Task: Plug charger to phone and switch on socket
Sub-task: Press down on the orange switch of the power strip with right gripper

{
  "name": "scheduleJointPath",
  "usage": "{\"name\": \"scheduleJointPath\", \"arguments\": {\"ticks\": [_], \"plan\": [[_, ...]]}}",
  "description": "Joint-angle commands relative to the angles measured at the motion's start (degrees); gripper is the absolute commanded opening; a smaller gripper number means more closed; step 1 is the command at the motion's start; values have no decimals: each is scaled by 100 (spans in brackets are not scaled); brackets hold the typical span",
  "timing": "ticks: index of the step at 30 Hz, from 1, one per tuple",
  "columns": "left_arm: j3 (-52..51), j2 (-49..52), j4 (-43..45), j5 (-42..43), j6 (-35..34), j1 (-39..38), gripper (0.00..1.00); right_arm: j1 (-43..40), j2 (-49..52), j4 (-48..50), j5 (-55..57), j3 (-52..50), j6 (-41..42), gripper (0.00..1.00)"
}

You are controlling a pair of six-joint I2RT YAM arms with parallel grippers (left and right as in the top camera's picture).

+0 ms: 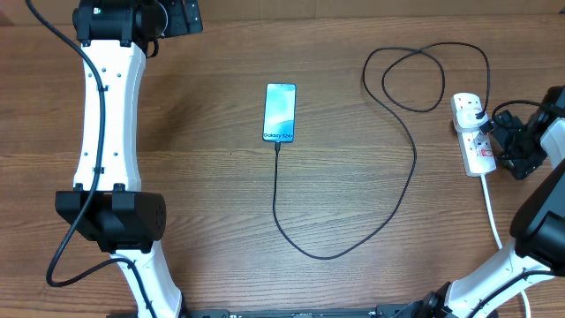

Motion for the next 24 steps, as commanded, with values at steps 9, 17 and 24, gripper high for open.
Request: {"name": "scheduleJointPath", "arguments": {"ticks": [9, 17, 24], "plan": [[7, -13, 15, -74, 105, -22, 100, -116, -146, -260, 39, 474, -35, 100], [7, -13, 15, -72, 105, -22, 100, -125, 70, -240, 376, 439, -35, 100], [7, -13, 15, -74, 105, -22, 100, -101, 306, -232, -48, 404, -85, 100]]}}
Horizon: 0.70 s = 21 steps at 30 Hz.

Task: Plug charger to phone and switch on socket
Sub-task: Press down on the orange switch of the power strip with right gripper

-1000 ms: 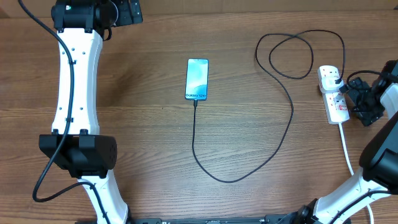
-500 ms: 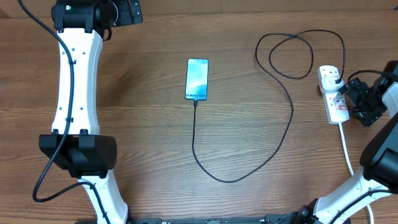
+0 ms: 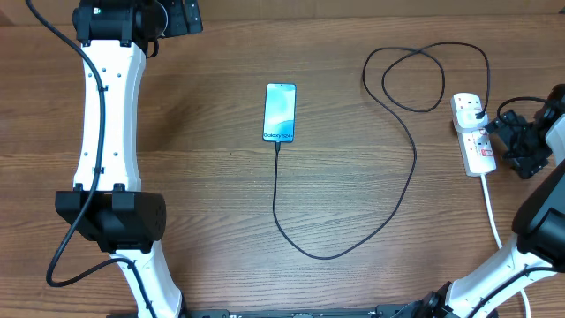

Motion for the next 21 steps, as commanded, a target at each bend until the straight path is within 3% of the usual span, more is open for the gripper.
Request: {"name": "scheduleJointPath", "arguments": {"ticks": [1, 21], "plan": [[7, -13, 17, -72, 105, -22, 100, 4, 122, 33, -229, 70, -2, 100], [7, -13, 15, -70, 105, -22, 100, 184, 251, -208, -356, 68, -68, 100]]}}
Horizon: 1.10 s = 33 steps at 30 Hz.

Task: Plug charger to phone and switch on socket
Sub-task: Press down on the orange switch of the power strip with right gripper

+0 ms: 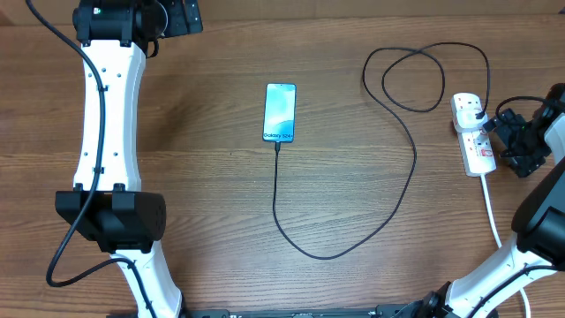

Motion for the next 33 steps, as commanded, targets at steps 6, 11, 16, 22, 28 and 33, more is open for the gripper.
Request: {"name": "scheduleJointPath", "arguments": {"ticks": [6, 11, 16, 22, 28, 33], "plan": [[7, -13, 15, -72, 105, -22, 100, 133, 201, -177, -236, 24, -177, 100], [7, -13, 15, -72, 105, -22, 100, 127, 177, -247, -304, 122, -192, 99], [7, -13, 15, -72, 105, -22, 100, 17, -409, -481, 372, 391, 179, 100], [7, -13, 15, -74, 105, -22, 100, 9, -219, -319, 612, 282, 212, 100], [7, -13, 17, -74, 105, -22, 100, 52, 20, -319, 297, 289, 129, 100], [7, -13, 15, -72, 105, -22, 100, 13, -483, -474, 341, 293, 131, 100]]}}
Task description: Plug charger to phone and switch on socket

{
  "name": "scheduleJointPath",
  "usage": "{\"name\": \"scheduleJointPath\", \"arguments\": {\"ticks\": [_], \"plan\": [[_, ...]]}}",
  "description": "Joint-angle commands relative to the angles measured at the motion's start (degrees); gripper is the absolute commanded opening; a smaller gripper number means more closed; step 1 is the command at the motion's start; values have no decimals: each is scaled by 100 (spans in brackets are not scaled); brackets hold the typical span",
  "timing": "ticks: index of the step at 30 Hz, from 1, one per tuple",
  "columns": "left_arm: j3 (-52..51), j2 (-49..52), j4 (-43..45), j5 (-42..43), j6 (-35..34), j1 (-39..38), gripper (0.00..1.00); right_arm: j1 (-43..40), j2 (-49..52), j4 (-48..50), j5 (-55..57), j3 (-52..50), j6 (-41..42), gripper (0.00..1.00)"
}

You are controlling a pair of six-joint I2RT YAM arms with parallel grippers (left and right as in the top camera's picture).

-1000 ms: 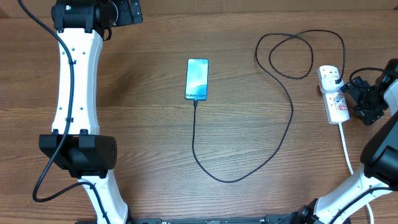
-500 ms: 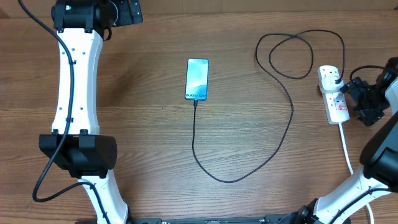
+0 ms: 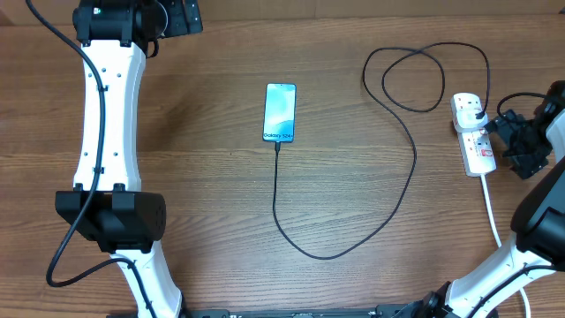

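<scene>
The phone [image 3: 279,112] lies face up in the middle of the table, its screen lit. A black charger cable [image 3: 412,159] runs from the phone's near end, loops across the table and ends at a black plug [image 3: 477,110] seated in the white socket strip [image 3: 475,150] at the right. My right gripper [image 3: 491,129] is at the strip's right edge, fingertips by the switch area beside the plug; its jaws are too small to read. My left gripper [image 3: 183,16] is at the far left edge, away from everything and partly cut off.
The strip's white lead [image 3: 491,212] runs toward the near right edge of the wooden table [image 3: 203,203]. The left arm [image 3: 110,115] stretches along the left side. The cable's coils [image 3: 415,79] lie at the far right.
My right gripper has shifted slightly toward the far side along the strip's right edge. Phone, cable, strip and left arm are as they were.
The cable was in the phone and the plug in the strip at every moment. My right gripper was against the strip's right edge, then a little farther right, then back close to it, where it still is now.
</scene>
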Motion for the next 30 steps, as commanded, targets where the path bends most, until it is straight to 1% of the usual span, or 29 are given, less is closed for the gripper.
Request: {"name": "scheduleJointPath", "arguments": {"ticks": [1, 4, 7, 9, 11, 13, 15, 18, 20, 21, 23, 25, 30], "plan": [[7, -13, 15, -72, 105, -22, 100, -13, -595, -85, 33, 76, -11, 100], [7, -13, 15, -72, 105, -22, 100, -11, -1185, -396, 33, 76, -11, 100], [7, -13, 15, -70, 105, -22, 100, 142, -1847, -1097, -72, 72, 114, 100], [7, -13, 15, -70, 105, -22, 100, 404, -2247, -1432, -94, 42, 118, 100], [7, -13, 17, -70, 105, -22, 100, 802, -2662, -1506, -92, -76, 118, 100], [7, -13, 15, -72, 105, -22, 100, 1401, -3174, -1491, 140, -310, 184, 100], [7, -13, 15, -70, 105, -22, 100, 2124, -3759, -1521, 879, -621, 494, 100], [7, -13, 15, -70, 105, -22, 100, 3029, -4594, -1528, 1558, -1080, 535, 100], [7, -13, 17, -70, 105, -22, 100, 3536, -5086, -1486, 1650, -1410, 490, 100], [7, -13, 15, -72, 105, -22, 100, 3976, -5504, -1412, 1650, -1740, 341, 100], [7, -13, 17, -70, 105, -22, 100, 4411, -5947, -1349, 1692, -2131, 243, 100], [7, -13, 15, -70, 105, -22, 100, 4551, -6094, -1419, 1615, -2218, 245, 100], [7, -13, 15, -72, 105, -22, 100, 4559, -5976, -1419, 1231, -2218, 243, 100]]}}
